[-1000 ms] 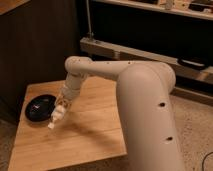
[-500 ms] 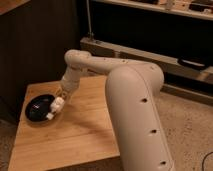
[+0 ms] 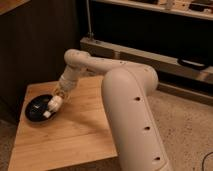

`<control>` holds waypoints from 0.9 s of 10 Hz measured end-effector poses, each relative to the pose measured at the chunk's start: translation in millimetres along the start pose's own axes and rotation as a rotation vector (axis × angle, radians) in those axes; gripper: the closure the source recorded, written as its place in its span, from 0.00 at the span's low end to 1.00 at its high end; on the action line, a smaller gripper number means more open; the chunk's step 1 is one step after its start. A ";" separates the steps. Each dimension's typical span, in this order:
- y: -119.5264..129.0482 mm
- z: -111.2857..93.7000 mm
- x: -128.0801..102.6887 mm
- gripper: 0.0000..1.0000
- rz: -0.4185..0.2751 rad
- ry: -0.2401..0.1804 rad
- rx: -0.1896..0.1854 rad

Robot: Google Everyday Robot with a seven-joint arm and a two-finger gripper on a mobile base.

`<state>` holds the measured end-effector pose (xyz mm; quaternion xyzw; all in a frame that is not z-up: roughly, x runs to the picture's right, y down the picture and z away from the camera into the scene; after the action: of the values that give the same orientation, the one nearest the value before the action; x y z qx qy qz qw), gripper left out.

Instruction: Place the bottle in the ceramic bowl

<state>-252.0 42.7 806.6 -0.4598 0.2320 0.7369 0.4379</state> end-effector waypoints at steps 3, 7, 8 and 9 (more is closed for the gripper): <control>8.9 3.8 -1.1 1.00 -0.006 0.005 0.003; 21.9 9.4 -2.4 1.00 -0.021 -0.010 0.031; 25.3 12.1 -4.0 1.00 -0.019 -0.013 0.040; 31.4 17.2 -4.0 1.00 -0.022 -0.012 0.051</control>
<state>-286.3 37.8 816.3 -0.4467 0.2431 0.7285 0.4589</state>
